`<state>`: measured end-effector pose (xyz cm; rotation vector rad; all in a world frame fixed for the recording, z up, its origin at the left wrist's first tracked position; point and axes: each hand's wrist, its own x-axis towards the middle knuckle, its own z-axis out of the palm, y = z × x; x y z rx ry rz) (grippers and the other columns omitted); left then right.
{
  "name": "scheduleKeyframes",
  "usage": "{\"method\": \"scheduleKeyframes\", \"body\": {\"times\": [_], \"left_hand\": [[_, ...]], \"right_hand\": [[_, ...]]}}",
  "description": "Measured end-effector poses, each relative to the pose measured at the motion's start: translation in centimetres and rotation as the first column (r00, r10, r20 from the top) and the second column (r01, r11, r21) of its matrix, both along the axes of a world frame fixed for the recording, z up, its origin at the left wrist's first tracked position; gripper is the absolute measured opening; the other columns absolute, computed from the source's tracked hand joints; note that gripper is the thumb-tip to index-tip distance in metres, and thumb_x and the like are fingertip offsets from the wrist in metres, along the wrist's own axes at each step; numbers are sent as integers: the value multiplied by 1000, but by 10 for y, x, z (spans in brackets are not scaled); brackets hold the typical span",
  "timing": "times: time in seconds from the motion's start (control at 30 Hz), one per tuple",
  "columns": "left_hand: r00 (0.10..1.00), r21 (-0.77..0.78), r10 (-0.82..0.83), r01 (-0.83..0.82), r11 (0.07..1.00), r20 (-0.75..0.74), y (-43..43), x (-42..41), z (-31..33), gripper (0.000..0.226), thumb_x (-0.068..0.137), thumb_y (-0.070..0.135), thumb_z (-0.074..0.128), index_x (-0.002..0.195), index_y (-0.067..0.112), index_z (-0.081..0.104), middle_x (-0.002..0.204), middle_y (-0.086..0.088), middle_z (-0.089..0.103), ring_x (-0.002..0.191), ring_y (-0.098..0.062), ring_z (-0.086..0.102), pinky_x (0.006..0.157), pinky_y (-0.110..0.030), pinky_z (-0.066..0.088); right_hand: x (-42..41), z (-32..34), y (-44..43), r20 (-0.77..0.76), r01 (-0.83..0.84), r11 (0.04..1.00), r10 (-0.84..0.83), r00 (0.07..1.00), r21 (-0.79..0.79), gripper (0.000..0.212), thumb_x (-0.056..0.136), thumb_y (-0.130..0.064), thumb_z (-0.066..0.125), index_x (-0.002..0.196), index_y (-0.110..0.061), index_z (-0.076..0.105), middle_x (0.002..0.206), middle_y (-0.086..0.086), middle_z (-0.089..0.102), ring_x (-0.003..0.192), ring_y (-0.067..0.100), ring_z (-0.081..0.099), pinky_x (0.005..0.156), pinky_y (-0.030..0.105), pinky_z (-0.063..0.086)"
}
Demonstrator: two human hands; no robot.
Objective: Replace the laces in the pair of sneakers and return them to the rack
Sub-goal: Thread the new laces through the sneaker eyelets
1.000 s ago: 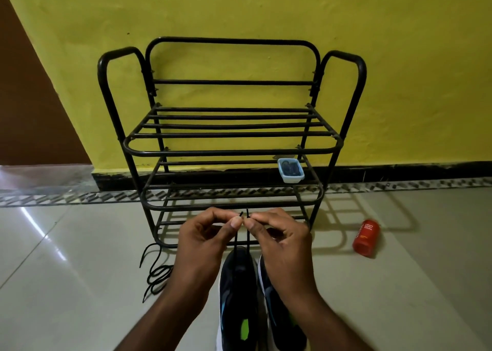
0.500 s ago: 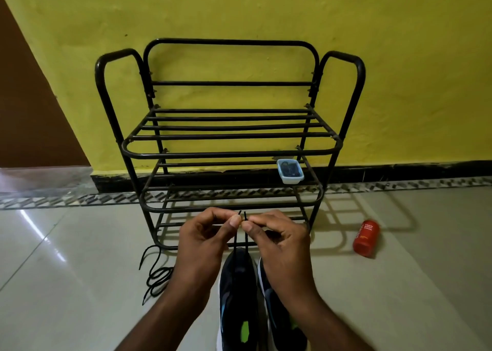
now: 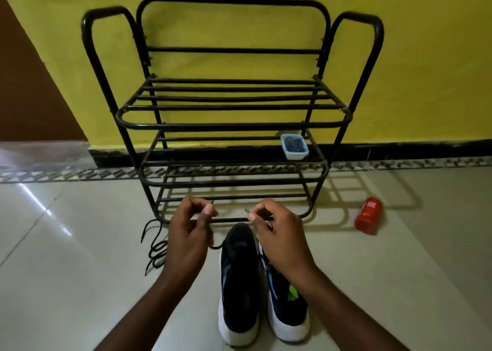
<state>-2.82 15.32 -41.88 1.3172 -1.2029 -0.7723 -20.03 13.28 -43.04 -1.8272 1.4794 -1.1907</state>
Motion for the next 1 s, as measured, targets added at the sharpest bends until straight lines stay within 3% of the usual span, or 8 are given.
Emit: {"method": "scheduleKeyframes", "body": {"times": [0.17, 0.23, 0.33, 0.47, 0.57, 0.7, 0.8, 1.0], "left_hand": [[841, 340, -161, -29, 940, 516, -7, 30, -78, 15, 92, 24, 72, 78, 24, 65, 77, 5, 66, 64, -7, 60, 57, -25, 43], [778, 526, -332, 2, 851, 534, 0, 39, -100, 14, 88, 18, 73, 76, 25, 71, 73, 1, 70, 63, -9, 64, 54, -18, 44], [833, 714, -422, 47, 698, 358, 12, 43, -117, 17, 84, 9, 73, 76, 24, 73, 74, -3, 75, 62, -12, 68, 60, -25, 53], [788, 484, -177, -169, 859, 590, 10, 29, -109, 16, 85, 34, 78, 86, 36, 63, 84, 12, 64, 79, -8, 63, 70, -30, 49], [976, 426, -125, 39, 904, 177, -2, 5, -79, 8, 95, 26, 68, 98, 19, 64, 74, 0, 72, 61, -7, 64, 55, -22, 45], [921, 667, -184, 378, 642, -344, -19, -25, -49, 17, 101, 16, 53, 106, 6, 65, 77, -12, 75, 67, -19, 65, 53, -24, 43], [913, 714, -130, 385, 585, -386, -27, -25, -45, 11, 97, 6, 59, 100, -1, 67, 72, -13, 71, 70, -22, 68, 60, -28, 48], [936, 614, -114, 307, 727, -333, -38, 18, -41, 10, 92, -2, 65, 102, -2, 69, 91, -21, 72, 83, -25, 73, 77, -31, 60]], "right_hand": [[-8, -51, -10, -392, -87, 932, 231, 891, 352, 42, 81, -31, 78, 121, -27, 67, 108, -2, 68, 100, 13, 64, 96, 25, 51], [-11, -62, -8, -417, -93, 878, 313, 853, 470, 39, 81, -21, 76, 118, -26, 67, 103, 2, 66, 94, 16, 65, 93, 24, 53], [-14, -71, -10, -430, -84, 868, 323, 843, 489, 16, 82, -18, 71, 96, -25, 71, 96, 1, 68, 90, 17, 67, 88, 28, 55], [-16, -54, -16, -329, -130, 922, 259, 908, 366, 5, 79, -19, 75, 83, -23, 74, 81, -7, 73, 80, 3, 68, 82, 25, 57], [-13, -30, -16, -171, -203, 940, 255, 952, 272, 10, 78, -15, 77, 80, -24, 77, 76, -10, 73, 75, -1, 68, 76, 23, 57], [-8, -6, -5, -42, -235, 950, 248, 968, 206, 9, 81, -15, 78, 85, -24, 77, 76, -9, 74, 71, 5, 71, 68, 25, 60], [-6, -2, 4, -32, -222, 967, 227, 973, 127, 9, 82, -16, 78, 87, -23, 78, 80, -11, 74, 76, 2, 69, 65, 18, 56], [-6, -24, 10, 205, -171, 959, 125, 971, 227, 17, 87, -33, 76, 98, -21, 72, 77, -5, 74, 74, 8, 72, 71, 29, 60]]}}
